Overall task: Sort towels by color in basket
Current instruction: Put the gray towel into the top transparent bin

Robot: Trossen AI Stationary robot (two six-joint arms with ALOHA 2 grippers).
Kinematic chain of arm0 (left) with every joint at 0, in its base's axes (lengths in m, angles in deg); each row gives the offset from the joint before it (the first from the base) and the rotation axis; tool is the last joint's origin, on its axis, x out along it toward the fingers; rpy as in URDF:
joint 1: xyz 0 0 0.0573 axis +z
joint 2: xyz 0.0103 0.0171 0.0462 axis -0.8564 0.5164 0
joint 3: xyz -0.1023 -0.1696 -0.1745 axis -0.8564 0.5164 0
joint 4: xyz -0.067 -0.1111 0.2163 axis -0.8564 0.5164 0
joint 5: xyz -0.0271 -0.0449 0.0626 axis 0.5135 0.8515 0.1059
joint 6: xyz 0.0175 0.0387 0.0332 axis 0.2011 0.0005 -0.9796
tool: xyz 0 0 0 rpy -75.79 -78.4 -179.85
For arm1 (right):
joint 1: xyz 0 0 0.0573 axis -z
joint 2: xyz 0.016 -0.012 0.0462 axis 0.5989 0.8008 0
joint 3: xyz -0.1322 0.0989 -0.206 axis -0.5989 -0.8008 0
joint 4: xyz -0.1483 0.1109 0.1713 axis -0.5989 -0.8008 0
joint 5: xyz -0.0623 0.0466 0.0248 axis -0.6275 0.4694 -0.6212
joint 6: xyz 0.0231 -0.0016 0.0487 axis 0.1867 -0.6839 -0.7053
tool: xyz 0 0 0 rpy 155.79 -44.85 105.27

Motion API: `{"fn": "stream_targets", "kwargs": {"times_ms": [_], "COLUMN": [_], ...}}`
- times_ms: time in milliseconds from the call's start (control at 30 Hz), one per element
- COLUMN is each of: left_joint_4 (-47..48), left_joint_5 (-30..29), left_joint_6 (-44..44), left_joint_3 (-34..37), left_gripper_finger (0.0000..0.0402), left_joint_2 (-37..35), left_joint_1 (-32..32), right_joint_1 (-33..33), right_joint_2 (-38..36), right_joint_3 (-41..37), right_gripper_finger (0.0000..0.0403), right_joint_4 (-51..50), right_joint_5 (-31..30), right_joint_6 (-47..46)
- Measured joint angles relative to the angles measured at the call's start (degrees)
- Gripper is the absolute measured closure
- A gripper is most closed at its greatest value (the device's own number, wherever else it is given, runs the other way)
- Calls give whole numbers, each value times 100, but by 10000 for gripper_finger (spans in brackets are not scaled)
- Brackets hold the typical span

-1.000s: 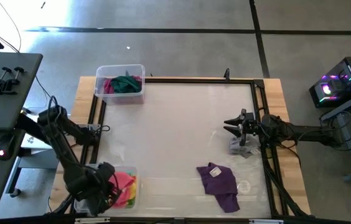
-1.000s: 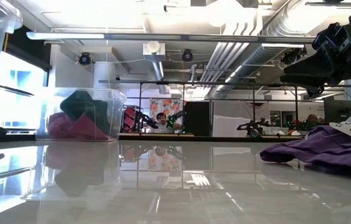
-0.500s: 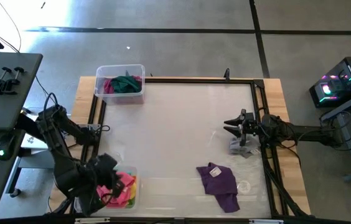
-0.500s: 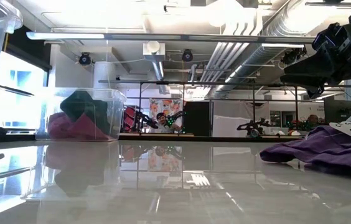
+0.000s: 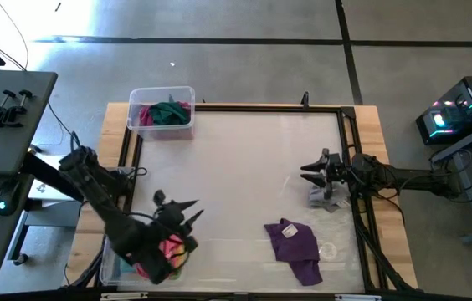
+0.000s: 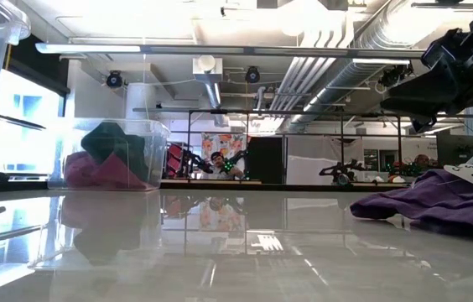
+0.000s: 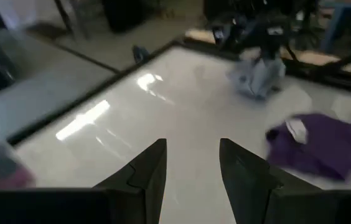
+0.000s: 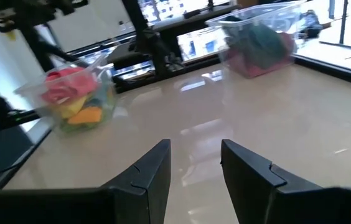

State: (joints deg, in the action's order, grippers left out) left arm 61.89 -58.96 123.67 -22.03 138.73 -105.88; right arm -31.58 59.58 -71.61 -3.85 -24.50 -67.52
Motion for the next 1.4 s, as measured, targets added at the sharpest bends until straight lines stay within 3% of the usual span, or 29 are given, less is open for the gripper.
{"fn": "stream_targets", "kwargs": {"times_ms": [133,233,333,567,800,933,1100,1400], "left_joint_4": [-126,-807,-2182,-6123,-8516,-9665,-10508,-11110], "left_joint_5": [147,385,785,2364,3741,4267,5424,5491], "left_joint_6": [-343,-684,-1712,-5100,-6847,-7400,-7604,-7521], "left_joint_3": [5,215,593,1520,2108,2447,2641,2651], "left_gripper_finger": [269,269,275,305,328,333,343,359], "left_joint_2": [369,562,644,642,640,645,839,1402], "left_joint_1": [354,598,844,1649,2591,3028,3427,3623], "right_joint_1": [-2,0,0,0,-2,-2,-14,-400], "right_joint_2": [0,0,0,0,0,0,-2,0], "right_joint_3": [0,0,0,0,0,0,0,0], "right_gripper_finger": [265,265,265,265,265,265,265,265], "right_joint_4": [6,8,19,34,37,43,43,235], "right_joint_5": [130,130,134,64,224,370,374,658], "right_joint_6": [0,2,32,43,-17,0,-102,-61]}}
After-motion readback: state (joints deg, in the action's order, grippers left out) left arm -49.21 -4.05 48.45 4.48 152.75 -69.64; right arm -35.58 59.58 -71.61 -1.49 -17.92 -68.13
